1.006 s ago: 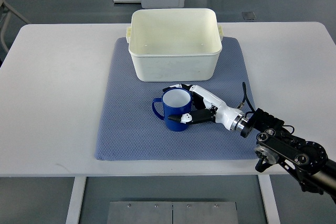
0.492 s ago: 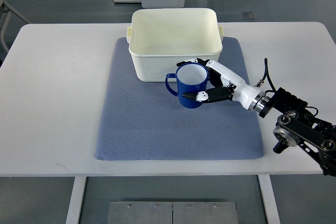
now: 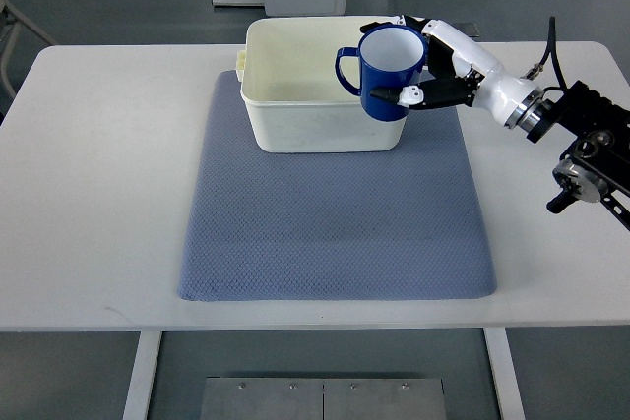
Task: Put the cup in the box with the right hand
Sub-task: 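Lift the blue mug with the right hand over the cream box, then lower the mug into the cream box and open the right hand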
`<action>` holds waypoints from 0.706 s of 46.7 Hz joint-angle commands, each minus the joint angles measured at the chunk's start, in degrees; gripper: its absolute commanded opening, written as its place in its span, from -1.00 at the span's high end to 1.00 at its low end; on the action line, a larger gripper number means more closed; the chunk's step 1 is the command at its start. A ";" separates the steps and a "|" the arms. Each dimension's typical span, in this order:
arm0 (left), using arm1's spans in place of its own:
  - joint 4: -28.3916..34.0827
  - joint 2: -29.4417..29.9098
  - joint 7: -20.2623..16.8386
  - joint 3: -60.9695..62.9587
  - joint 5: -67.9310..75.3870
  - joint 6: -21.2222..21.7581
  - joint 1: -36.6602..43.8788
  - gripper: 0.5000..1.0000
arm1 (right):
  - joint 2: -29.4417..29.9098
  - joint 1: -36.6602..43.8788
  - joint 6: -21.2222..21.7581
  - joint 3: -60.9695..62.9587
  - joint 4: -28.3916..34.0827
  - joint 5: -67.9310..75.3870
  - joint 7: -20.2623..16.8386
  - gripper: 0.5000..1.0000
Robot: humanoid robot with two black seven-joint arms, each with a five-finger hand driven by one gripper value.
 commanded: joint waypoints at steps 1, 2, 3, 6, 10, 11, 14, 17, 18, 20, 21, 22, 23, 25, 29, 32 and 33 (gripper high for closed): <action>-0.01 0.00 0.00 0.03 0.00 -0.01 0.00 -1.00 | 0.32 2.01 -0.27 0.16 -0.78 0.68 -1.23 1.00; -0.01 0.00 0.00 -0.06 0.00 -0.01 0.00 -1.00 | 0.40 2.54 -0.44 0.16 -1.13 0.68 -1.32 1.00; -0.01 0.00 0.00 0.03 0.00 -0.01 0.00 -1.00 | 0.67 2.98 -0.62 0.16 -1.66 0.68 -1.50 1.00; -0.01 0.00 0.00 -0.06 0.00 -0.01 0.00 -1.00 | 2.33 4.38 -0.88 0.07 -3.94 0.77 -1.85 1.00; -0.01 0.00 0.00 0.03 0.00 -0.01 0.00 -1.00 | 5.23 6.40 -1.15 0.07 -8.07 0.68 -2.55 1.00; -0.01 0.00 0.00 0.03 0.00 -0.01 0.00 -1.00 | 5.76 6.76 -1.32 0.07 -9.21 0.68 -2.73 1.00; -0.01 0.00 0.00 -0.06 0.00 -0.01 0.00 -1.00 | 7.52 7.90 -1.41 -0.02 -12.02 0.68 -2.82 1.00; -0.01 0.00 0.00 0.03 0.00 0.08 0.00 -1.00 | 9.28 8.87 -1.41 -0.37 -14.83 0.59 -2.90 1.00; -0.01 0.00 0.00 0.03 0.00 -0.01 0.00 -1.00 | 9.98 9.22 -1.41 -0.37 -15.72 0.59 -2.82 1.00; -0.01 0.00 0.00 0.03 0.00 -0.01 0.00 -1.00 | 11.12 9.83 -1.41 -0.46 -17.39 0.59 -2.82 1.00; -0.01 0.00 0.00 -0.06 0.00 -0.01 0.00 -1.00 | 11.74 9.92 -1.41 -0.54 -18.09 0.59 -2.82 1.00; -0.01 0.00 0.00 -0.06 0.00 0.08 0.00 -1.00 | 12.27 10.01 -1.41 -0.54 -18.71 0.59 -2.82 1.00; -0.01 0.00 0.00 -0.06 0.00 -0.01 0.00 -1.00 | 12.71 10.10 -1.41 -0.54 -19.32 0.59 -2.82 1.00; -0.01 0.00 0.00 -0.06 0.00 -0.01 0.00 -1.00 | 13.58 10.19 -1.41 -0.54 -20.38 0.51 -2.82 1.00; -0.01 0.00 0.00 0.03 0.00 -0.01 0.00 -1.00 | 15.17 10.28 -1.41 -1.16 -22.05 0.42 -2.64 1.00; -0.01 0.00 0.00 -0.06 0.00 -0.01 0.00 -1.00 | 15.96 10.45 -1.41 -1.86 -23.37 0.42 -2.46 1.00; -0.01 0.00 0.00 0.03 0.00 0.08 0.00 -1.00 | 16.22 10.54 -1.41 -2.21 -23.81 0.42 -2.38 1.00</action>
